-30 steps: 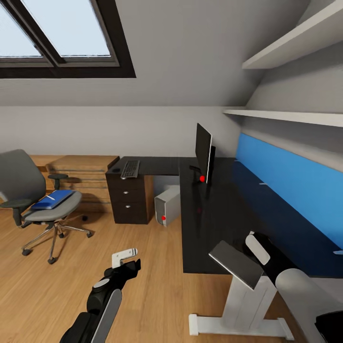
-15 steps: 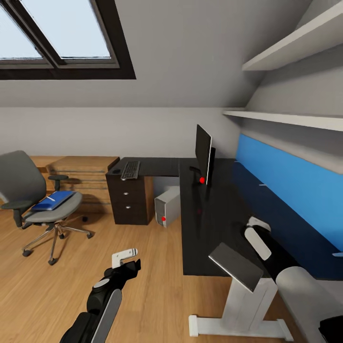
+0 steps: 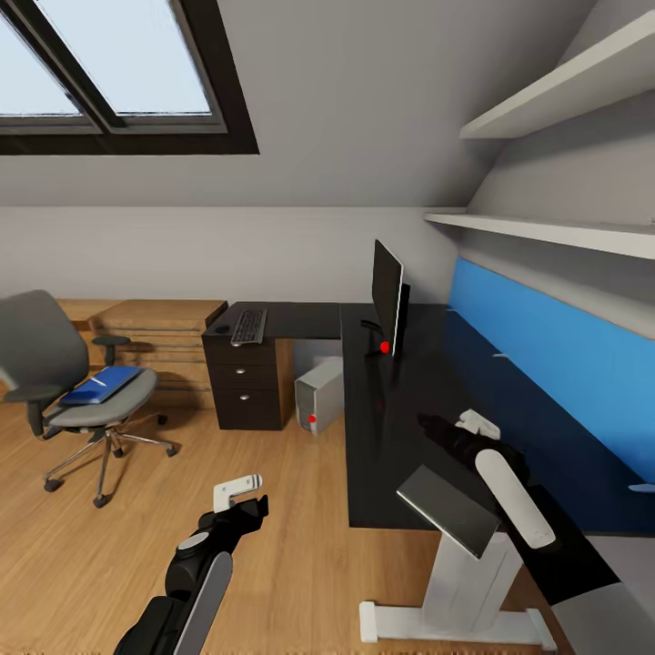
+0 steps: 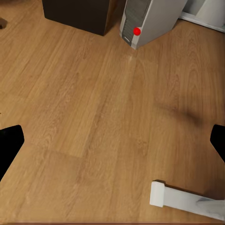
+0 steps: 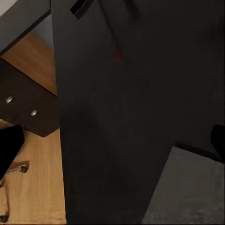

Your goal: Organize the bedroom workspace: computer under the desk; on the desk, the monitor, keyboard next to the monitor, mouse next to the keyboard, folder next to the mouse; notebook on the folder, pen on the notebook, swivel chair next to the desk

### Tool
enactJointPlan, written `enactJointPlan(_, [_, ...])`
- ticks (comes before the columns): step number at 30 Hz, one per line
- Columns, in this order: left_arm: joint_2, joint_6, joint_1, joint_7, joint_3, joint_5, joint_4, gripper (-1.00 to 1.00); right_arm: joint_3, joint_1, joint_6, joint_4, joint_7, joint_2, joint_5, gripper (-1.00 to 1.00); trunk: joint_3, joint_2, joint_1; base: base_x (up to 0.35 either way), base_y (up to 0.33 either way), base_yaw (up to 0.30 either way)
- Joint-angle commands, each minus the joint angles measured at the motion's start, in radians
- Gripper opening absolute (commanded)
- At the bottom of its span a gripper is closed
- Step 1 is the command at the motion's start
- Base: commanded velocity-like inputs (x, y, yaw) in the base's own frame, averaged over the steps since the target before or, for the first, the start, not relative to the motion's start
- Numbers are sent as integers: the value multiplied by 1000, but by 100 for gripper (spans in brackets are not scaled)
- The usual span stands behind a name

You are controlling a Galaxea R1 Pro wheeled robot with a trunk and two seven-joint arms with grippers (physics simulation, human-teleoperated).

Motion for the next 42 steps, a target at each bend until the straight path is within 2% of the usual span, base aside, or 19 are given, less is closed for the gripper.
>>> enactJointPlan(1, [0, 2, -1, 10, -1, 11, -1, 100, 2, 0, 0, -1, -12, -1, -9, 100, 0, -1, -1, -282, 0, -119])
enactJointPlan(9, [0, 2, -1, 10, -1, 10, -1, 100, -1, 1, -2, -1, -18, 0, -10, 100, 2, -1, -1, -318, 0, -76])
enactJointPlan(14, [0, 2, -1, 9, -1, 10, -1, 100, -15, 1, -3, 0, -19, 0, -11, 100, 2, -1, -1, -334, 0, -6])
enactJointPlan(21, [0, 2, -1, 11, 1, 10, -1, 100, -22, 2, -7, 53, -10, 0, -11, 100, 2, -1, -1, -259, -81, -1])
enactJointPlan(23, [0, 2, -1, 12, 1, 10, -2, 100, -23, 3, -8, 63, -7, 0, -15, 100, 2, -1, -1, -91, -44, 0])
enactJointPlan(25, [0, 2, -1, 13, 2, 10, -5, 100, -29, 3, -8, 85, 5, -1, -38, 100, 2, -1, -1, -46, -23, 0])
enactJointPlan(28, [0, 2, -1, 13, 5, 11, -18, 100, -60, 3, -8, 129, 46, -2, -105, 100, 2, -1, -1, -21, -11, 0])
enactJointPlan(29, [-1, 2, -1, 14, 6, 11, -30, 100, -91, 3, -4, 170, 99, -7, -161, 100, -1, -8, 3, -9, -4, 0])
enactJointPlan(31, [-2, 2, -1, 15, 8, 11, -34, 100, -104, 3, -3, 195, 140, -15, -191, 100, -7, -22, 11, -6, -3, 0])
enactJointPlan(32, [-2, 2, -1, 15, 9, 11, -37, 100, -112, 3, -2, 220, 183, -25, -213, 100, -11, -29, 15, -4, -2, 0])
enactJointPlan(36, [-3, 2, -1, 16, 10, 11, -40, 100, -123, 3, -1, 268, 267, -39, -244, 100, -23, -57, 30, -2, -1, 0])
enactJointPlan(37, [-3, 2, -1, 16, 10, 11, -40, 100, -126, 4, -1, 298, 316, -42, -255, 100, -26, -64, 34, 0, 0, 0])
enactJointPlan(40, [-3, 2, -1, 16, 9, 11, -40, 100, -129, 4, -1, 347, 397, -45, -265, 100, -36, -85, 45, 0, 0, 0])
enactJointPlan(41, [-4, 2, -1, 16, 9, 11, -39, 100, -130, 4, -1, 379, 456, -46, -269, 100, -39, -92, 49, 0, 0, 0])
enactJointPlan(42, [-4, 2, -1, 16, 9, 11, -39, 100, -130, 4, -1, 394, 487, -46, -270, 100, -42, -99, 53, 0, 0, 0])
